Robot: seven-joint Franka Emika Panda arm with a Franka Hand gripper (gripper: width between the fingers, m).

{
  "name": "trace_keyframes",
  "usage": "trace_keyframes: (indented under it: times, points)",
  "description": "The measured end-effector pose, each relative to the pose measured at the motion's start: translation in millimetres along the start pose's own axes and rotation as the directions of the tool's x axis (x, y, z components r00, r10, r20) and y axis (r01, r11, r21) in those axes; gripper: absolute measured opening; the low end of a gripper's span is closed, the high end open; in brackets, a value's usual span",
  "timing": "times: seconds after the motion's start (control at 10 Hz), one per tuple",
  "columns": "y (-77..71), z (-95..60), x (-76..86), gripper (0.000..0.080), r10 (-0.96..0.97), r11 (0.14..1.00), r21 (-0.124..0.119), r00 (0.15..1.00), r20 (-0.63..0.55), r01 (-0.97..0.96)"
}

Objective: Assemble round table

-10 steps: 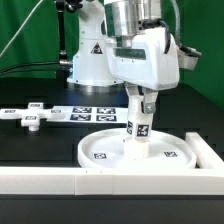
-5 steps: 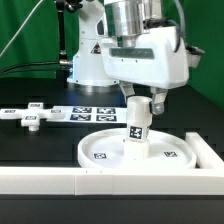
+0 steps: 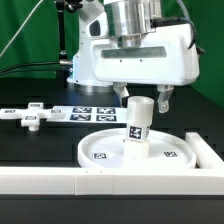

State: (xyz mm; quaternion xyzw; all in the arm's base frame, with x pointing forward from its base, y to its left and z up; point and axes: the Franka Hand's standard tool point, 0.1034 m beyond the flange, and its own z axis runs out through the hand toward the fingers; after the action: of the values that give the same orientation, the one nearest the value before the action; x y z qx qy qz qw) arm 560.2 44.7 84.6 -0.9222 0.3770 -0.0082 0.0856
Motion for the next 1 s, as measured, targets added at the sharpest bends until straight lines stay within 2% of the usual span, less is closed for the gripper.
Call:
trace_keyframes:
  times: [0.2,0.4,0.8,1.0]
  points:
    - [-3.6,-4.1,1.9,0.0649,-0.27,0.962,-0.027,0.963,0.016,0.27]
    - [-7.1,-4.5,-1.0,0.0649,-0.413,0.91,-0.027,0.911,0.019,0.413]
    - [-0.1,-3.1,3.6,0.0649,-0.697,0.716,-0.025,0.716,0.032,0.698]
    - [1.5,-3.4,5.9,0.0649,-0.823,0.566,-0.041,0.567,0.041,0.824]
